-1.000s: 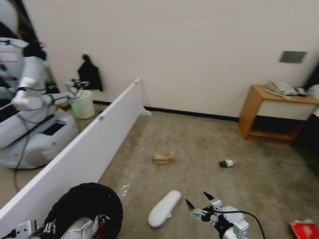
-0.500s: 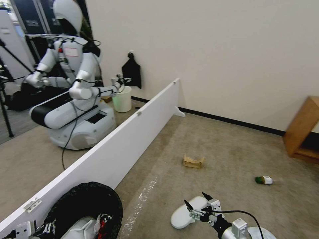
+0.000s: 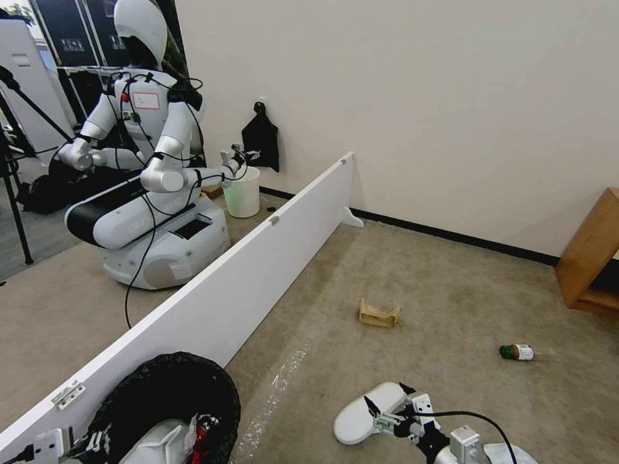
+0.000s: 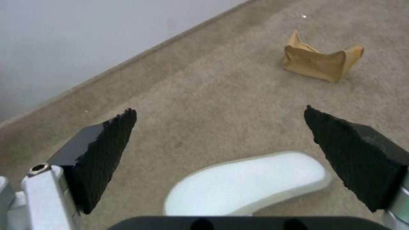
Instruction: Pick up the trash bin, then pick up the garbage from the floor and place it into the trash bin.
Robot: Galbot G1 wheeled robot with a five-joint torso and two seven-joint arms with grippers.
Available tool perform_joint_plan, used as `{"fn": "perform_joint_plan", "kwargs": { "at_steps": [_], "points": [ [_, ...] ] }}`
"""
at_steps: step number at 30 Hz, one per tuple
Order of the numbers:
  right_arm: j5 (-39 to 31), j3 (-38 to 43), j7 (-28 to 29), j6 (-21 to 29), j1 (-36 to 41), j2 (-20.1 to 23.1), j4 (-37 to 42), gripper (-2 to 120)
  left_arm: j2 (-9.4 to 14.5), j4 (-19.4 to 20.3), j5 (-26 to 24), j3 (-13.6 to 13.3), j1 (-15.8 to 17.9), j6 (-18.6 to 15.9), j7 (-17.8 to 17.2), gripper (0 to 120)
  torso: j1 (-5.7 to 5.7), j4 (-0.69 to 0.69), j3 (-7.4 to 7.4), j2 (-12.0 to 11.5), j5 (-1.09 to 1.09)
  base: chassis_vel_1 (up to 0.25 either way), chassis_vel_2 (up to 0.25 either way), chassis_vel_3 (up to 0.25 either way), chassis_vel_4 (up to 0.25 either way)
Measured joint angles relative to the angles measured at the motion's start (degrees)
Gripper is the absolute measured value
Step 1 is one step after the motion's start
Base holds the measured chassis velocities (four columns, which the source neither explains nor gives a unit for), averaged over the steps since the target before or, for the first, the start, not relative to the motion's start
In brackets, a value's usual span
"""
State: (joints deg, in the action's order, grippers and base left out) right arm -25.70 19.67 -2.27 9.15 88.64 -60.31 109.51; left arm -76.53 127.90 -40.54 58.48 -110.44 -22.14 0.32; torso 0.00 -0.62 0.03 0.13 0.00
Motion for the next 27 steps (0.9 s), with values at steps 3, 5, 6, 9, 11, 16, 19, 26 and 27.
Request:
{"fn": "perform_joint_plan", "kwargs": {
  "at_steps": [3,5,6,9,11,16,19,26,27],
  "points": [
    [-0.2,0.4,0.1,0.1,0.2,-0.2,0.1,100,0.0,0.0,-0.1,-0.1,0.1,-0.1,0.1,4,0.0,0.0,0.0,0.0,0.0,0.0,0.0,0.0,0.0],
    [-0.4,0.5,0.1,0.1,0.4,-0.3,0.1,100,0.0,0.0,-0.2,-0.1,0.1,-0.1,0.3,4,0.0,0.0,0.0,0.0,0.0,0.0,0.0,0.0,0.0],
    [-0.8,0.7,0.2,0.3,0.6,-0.4,0.3,100,0.1,0.0,-0.2,-0.1,0.0,-0.1,0.4,4,0.0,0.0,0.0,0.0,0.0,0.0,0.0,0.0,0.0],
    [-1.6,0.9,0.2,0.6,1.1,-0.7,0.4,100,0.1,0.0,-0.2,-0.1,0.0,-0.1,0.6,4,0.0,0.0,0.0,0.0,0.0,0.0,0.0,0.0,0.0],
    [-2.2,1.1,0.4,0.8,1.3,-1.2,0.2,100,0.1,0.0,-0.2,-0.1,0.0,-0.1,0.6,4,0.0,0.0,0.0,0.0,0.0,0.0,0.0,0.0,0.0],
    [-4.2,1.7,1.4,1.5,2.1,-2.6,-1.2,100,0.2,0.2,-0.2,-0.1,-0.1,-0.1,0.7,4,0.0,0.0,0.0,0.0,0.0,0.0,0.0,0.0,0.0],
    [-7.3,1.8,2.7,2.6,2.4,-3.3,-2.0,100,0.2,0.3,-0.5,0.0,-0.2,-0.1,0.7,4,0.0,0.0,0.0,0.0,0.0,0.0,0.0,0.0,0.0],
    [-22.0,1.0,4.6,7.7,0.0,-2.8,-4.5,100,0.2,1.5,-0.8,0.2,-0.8,-0.1,0.7,4,0.0,0.01,0.0,0.0,0.0,0.0,0.0,0.0,0.0],
    [-23.1,0.8,4.9,8.1,-0.8,-2.8,-5.4,100,0.2,1.6,-0.8,0.3,-0.9,-0.1,0.7,4,0.0,0.01,0.0,0.0,0.01,0.0,0.0,0.0,0.0]
  ]
}}
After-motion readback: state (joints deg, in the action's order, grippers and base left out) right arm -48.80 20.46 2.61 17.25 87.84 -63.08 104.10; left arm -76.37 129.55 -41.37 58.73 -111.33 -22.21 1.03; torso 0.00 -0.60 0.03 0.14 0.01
